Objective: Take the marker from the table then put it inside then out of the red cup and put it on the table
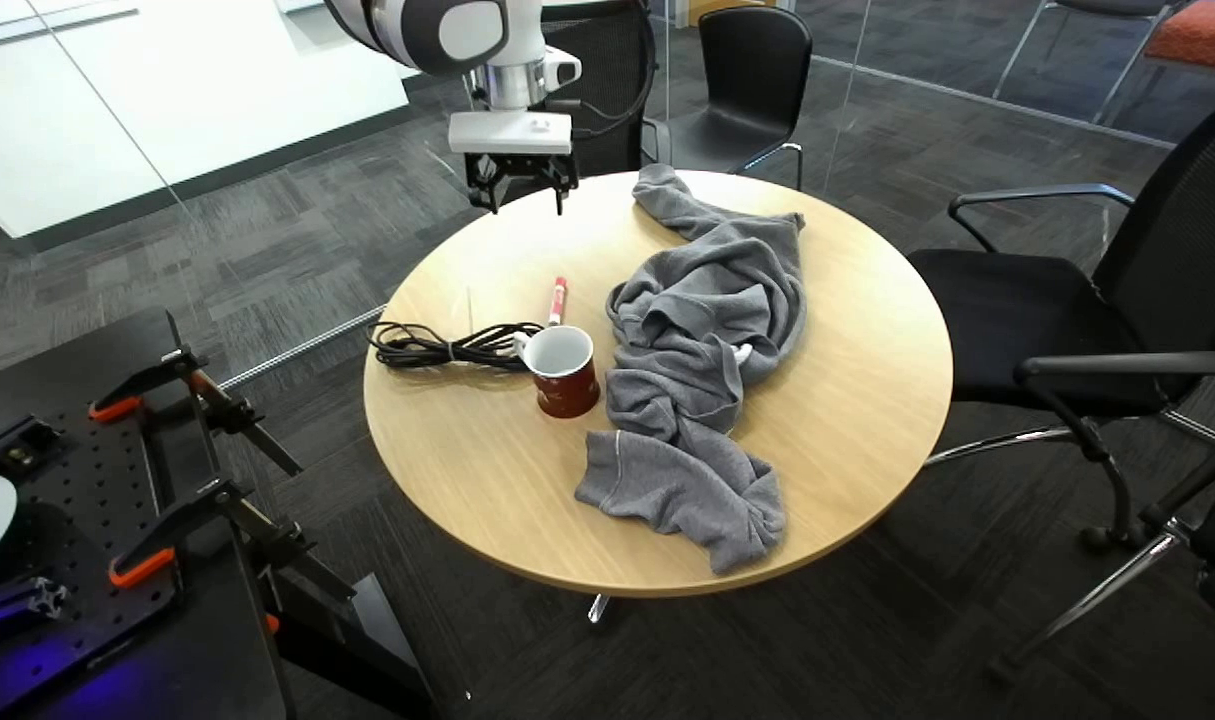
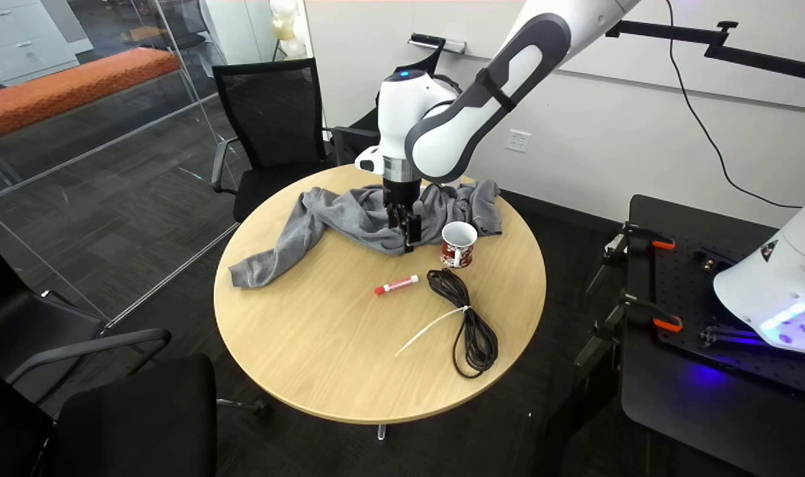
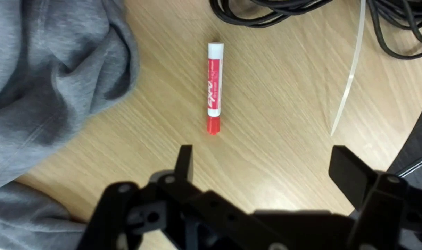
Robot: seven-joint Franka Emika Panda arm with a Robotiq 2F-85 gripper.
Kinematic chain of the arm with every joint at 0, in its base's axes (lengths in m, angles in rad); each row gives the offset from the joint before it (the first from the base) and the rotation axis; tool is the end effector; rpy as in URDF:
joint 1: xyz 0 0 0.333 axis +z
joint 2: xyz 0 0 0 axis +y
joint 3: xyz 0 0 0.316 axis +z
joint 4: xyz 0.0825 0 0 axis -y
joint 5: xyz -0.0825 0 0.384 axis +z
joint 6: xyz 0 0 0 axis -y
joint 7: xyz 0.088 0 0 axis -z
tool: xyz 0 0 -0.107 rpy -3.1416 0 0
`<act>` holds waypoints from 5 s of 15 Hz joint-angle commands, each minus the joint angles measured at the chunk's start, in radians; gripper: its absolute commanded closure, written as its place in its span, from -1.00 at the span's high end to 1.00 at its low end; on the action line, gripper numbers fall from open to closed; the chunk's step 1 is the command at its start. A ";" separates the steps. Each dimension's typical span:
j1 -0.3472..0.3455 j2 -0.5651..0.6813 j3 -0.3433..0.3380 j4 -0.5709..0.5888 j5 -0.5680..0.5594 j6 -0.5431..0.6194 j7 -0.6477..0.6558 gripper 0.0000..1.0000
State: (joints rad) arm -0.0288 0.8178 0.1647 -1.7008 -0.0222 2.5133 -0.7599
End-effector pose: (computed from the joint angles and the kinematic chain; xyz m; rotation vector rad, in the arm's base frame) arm 0.6624 0.0815 0.1238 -2.7629 -1.2707 -0.0576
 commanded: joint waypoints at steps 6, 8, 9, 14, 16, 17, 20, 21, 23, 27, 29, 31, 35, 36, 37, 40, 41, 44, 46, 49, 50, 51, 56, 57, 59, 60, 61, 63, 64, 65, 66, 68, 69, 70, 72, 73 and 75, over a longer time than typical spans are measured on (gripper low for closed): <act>0.033 0.193 -0.006 0.156 -0.046 -0.036 0.029 1.00; 0.044 0.229 -0.013 0.187 -0.053 -0.027 0.051 1.00; 0.048 0.244 -0.015 0.202 -0.060 -0.029 0.061 1.00; 0.067 0.314 -0.033 0.279 -0.082 -0.027 0.131 1.00; 0.068 0.339 -0.038 0.307 -0.086 -0.030 0.153 1.00; 0.065 0.350 -0.038 0.319 -0.087 -0.030 0.158 1.00; 0.063 0.368 -0.041 0.347 -0.090 -0.050 0.175 1.00; 0.043 0.356 -0.019 0.310 -0.088 -0.031 0.147 1.00; 0.043 0.366 -0.020 0.323 -0.091 -0.031 0.150 1.00; 0.052 0.371 -0.031 0.338 -0.105 -0.027 0.151 1.00; 0.057 0.378 -0.036 0.344 -0.124 -0.011 0.146 1.00; 0.056 0.382 -0.034 0.345 -0.138 0.005 0.142 1.00; 0.048 0.408 -0.023 0.373 -0.149 0.010 0.128 1.00; 0.046 0.417 -0.020 0.380 -0.149 0.010 0.122 1.00; 0.044 0.424 -0.019 0.388 -0.149 0.012 0.119 1.00; 0.041 0.449 -0.016 0.417 -0.147 0.009 0.110 1.00; 0.040 0.456 -0.015 0.426 -0.147 0.008 0.105 1.00; 0.036 0.479 -0.012 0.453 -0.143 0.004 0.090 0.98; 0.036 0.491 -0.011 0.469 -0.143 0.001 0.087 0.53; 0.035 0.508 -0.008 0.489 -0.141 -0.003 0.082 0.38; 0.035 0.513 -0.007 0.497 -0.141 -0.005 0.082 0.37; 0.035 0.519 -0.008 0.504 -0.141 -0.007 0.081 0.21; 0.037 0.538 -0.008 0.528 -0.139 -0.013 0.067 -0.78; 0.037 0.539 -0.007 0.531 -0.139 -0.014 0.066 -0.94; 0.023 0.532 0.011 0.527 -0.131 -0.025 0.047 -0.91; 0.013 0.524 0.026 0.521 -0.119 -0.048 0.041 -0.90; 0.009 0.516 0.033 0.511 -0.115 -0.048 0.034 -0.90; -0.005 0.483 0.050 0.470 -0.083 -0.051 0.075 -0.90; -0.012 0.469 0.054 0.453 -0.072 -0.044 0.087 -0.90; -0.022 0.455 0.061 0.434 -0.066 -0.034 0.083 -0.90; -0.028 0.436 0.063 0.412 -0.062 -0.032 0.080 -0.90; -0.031 0.400 0.056 0.376 -0.058 -0.028 0.103 -0.90; -0.028 0.381 0.048 0.358 -0.058 -0.031 0.119 -0.90; -0.029 0.362 0.044 0.341 -0.054 -0.039 0.139 -0.90; -0.036 0.316 0.050 0.294 -0.049 -0.061 0.166 -0.90; -0.040 0.288 0.056 0.263 -0.048 -0.066 0.176 -0.90; -0.043 0.233 0.059 0.207 -0.036 -0.090 0.200 -0.90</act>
State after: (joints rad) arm -0.0578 1.1792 0.2153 -1.3523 -0.0846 2.4646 -0.6081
